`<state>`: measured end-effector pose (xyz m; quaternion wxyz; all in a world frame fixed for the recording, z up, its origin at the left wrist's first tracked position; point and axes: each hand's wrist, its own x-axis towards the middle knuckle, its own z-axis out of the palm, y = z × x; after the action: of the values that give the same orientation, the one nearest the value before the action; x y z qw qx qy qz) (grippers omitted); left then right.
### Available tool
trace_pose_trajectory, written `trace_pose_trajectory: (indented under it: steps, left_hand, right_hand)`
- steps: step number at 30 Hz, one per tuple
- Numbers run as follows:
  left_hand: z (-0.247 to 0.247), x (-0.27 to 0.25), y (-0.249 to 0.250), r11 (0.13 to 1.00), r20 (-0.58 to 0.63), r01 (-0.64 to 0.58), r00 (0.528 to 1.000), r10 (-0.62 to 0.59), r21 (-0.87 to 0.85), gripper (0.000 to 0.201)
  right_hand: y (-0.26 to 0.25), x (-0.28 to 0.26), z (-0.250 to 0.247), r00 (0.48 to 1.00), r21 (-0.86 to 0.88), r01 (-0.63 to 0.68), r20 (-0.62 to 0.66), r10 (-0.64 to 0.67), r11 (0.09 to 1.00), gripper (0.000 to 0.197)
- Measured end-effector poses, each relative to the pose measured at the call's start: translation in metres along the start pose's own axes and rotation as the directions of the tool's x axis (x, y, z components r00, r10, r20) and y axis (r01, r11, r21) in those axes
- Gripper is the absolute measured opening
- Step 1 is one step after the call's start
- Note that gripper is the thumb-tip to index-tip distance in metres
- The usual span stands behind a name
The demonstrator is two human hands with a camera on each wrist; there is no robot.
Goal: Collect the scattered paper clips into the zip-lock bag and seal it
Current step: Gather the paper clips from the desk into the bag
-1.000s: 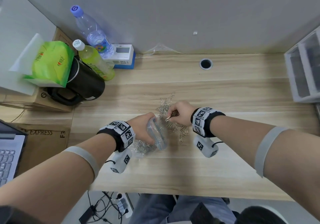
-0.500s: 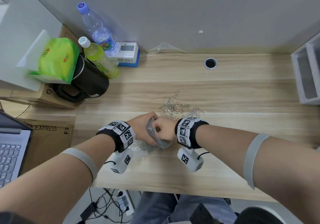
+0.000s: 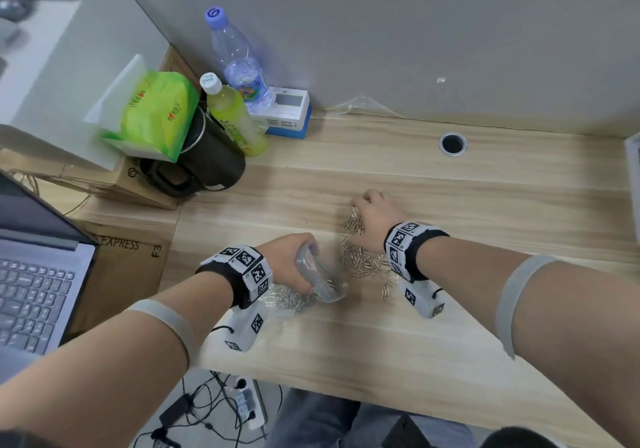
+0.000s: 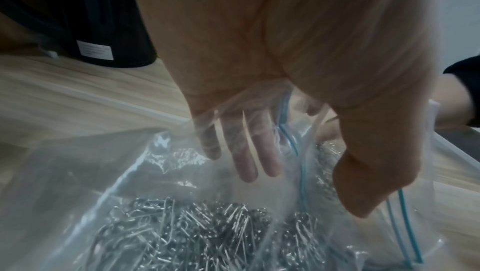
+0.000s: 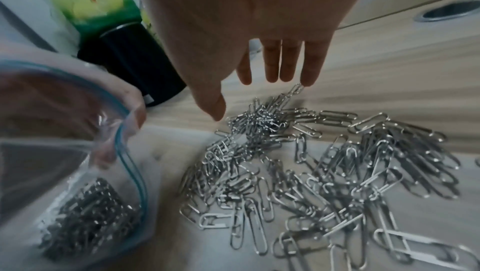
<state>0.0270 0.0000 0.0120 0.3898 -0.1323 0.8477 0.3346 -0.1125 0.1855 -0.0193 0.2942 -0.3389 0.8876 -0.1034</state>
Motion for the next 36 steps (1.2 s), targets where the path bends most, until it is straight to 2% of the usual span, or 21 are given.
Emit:
trace_pose_trajectory:
  steps: [3, 6, 8, 13, 17, 20, 23, 27, 30, 33, 36]
  left_hand:
    - [-0.003, -0.001, -0.005, 0.999, -0.002, 0.033, 0.999, -0.033, -0.009, 0.064]
    - [-0.004, 0.002, -0.009, 0.999, -0.002, 0.047, 0.999, -0.047, -0.009, 0.066]
    - [-0.005, 0.005, -0.010, 0.999, 0.003, 0.052, 0.999, -0.052, -0.015, 0.068]
    - [-0.008, 0.011, -0.006, 0.997, 0.037, 0.068, 0.997, -0.067, -0.024, 0.066]
    - [-0.014, 0.015, -0.001, 0.997, 0.075, 0.073, 0.994, -0.074, 0.015, 0.068]
    - [-0.015, 0.019, 0.004, 0.995, 0.082, 0.077, 0.993, -0.082, 0.064, 0.070]
    - [-0.015, 0.022, 0.007, 0.993, 0.084, 0.075, 0.993, -0.083, 0.093, 0.069]
    - [-0.017, 0.024, 0.010, 0.993, 0.092, 0.069, 0.993, -0.078, 0.100, 0.070]
    - [-0.018, 0.024, 0.011, 0.992, 0.091, 0.054, 0.994, -0.065, 0.113, 0.072]
    - [-0.018, 0.023, 0.011, 0.991, 0.089, 0.048, 0.994, -0.059, 0.123, 0.075]
    - [-0.018, 0.022, 0.012, 0.992, 0.091, 0.046, 0.994, -0.057, 0.119, 0.073]
  right_hand:
    - [-0.006, 0.001, 0.011, 0.999, -0.101, 0.048, 0.005, -0.048, 0.994, 0.087]
    - [-0.010, 0.003, 0.026, 0.992, -0.209, 0.126, 0.041, -0.120, 0.970, 0.090]
    - [-0.012, 0.004, 0.031, 0.984, -0.246, 0.180, 0.063, -0.169, 0.952, 0.078]
    - [-0.015, 0.001, 0.026, 0.952, -0.223, 0.304, 0.105, -0.287, 0.926, 0.025]
    - [-0.001, -0.004, 0.017, 0.936, -0.218, 0.343, 0.159, -0.314, 0.914, 0.014]
    - [0.010, -0.006, 0.008, 0.933, -0.226, 0.339, 0.202, -0.297, 0.913, 0.012]
    - [0.016, -0.002, -0.002, 0.941, -0.182, 0.329, 0.150, -0.304, 0.927, 0.012]
    - [0.014, 0.011, -0.004, 0.962, -0.152, 0.274, 0.055, -0.269, 0.949, 0.044]
    - [0.007, 0.017, 0.000, 0.961, -0.165, 0.274, 0.092, -0.262, 0.947, 0.059]
    - [-0.001, 0.013, 0.003, 0.932, -0.203, 0.342, 0.196, -0.304, 0.918, 0.044]
    - [-0.004, 0.006, 0.011, 0.901, -0.166, 0.405, 0.239, -0.362, 0.899, 0.030]
